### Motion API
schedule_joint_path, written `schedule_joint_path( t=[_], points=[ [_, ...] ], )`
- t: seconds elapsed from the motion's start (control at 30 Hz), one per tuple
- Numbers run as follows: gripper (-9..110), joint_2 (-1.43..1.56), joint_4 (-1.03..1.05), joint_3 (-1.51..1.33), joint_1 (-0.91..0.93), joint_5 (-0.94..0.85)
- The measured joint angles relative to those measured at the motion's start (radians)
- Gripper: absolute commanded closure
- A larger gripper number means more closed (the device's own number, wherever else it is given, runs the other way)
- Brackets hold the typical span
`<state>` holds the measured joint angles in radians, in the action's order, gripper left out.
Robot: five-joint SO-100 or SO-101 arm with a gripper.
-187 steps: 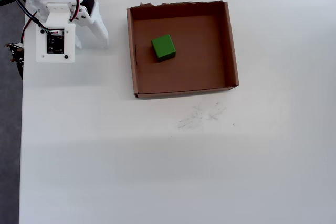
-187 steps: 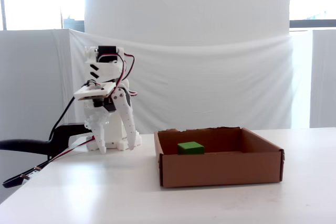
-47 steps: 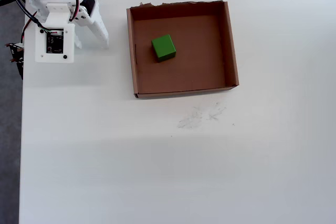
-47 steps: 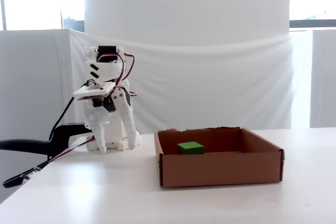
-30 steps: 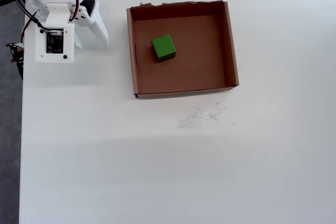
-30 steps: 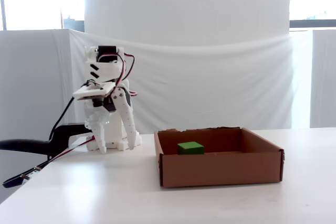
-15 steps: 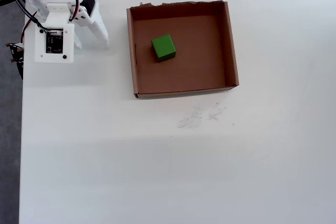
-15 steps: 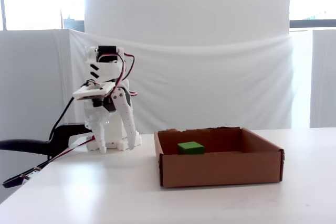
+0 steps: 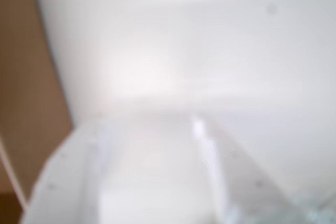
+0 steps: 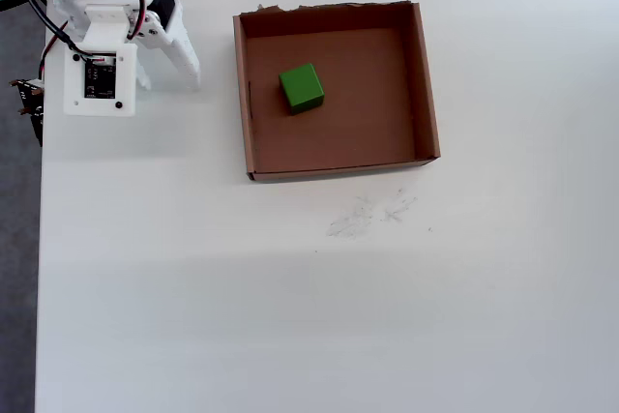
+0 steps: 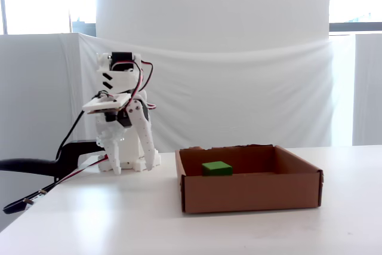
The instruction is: Grasp a green cube and put it in a box.
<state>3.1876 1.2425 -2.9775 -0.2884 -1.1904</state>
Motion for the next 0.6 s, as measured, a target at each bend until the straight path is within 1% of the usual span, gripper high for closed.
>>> schedule_joint_path(
  t=[0.6],
  points=[
    [79, 0.0, 0.0, 0.0, 0.0, 0.0]
  ],
)
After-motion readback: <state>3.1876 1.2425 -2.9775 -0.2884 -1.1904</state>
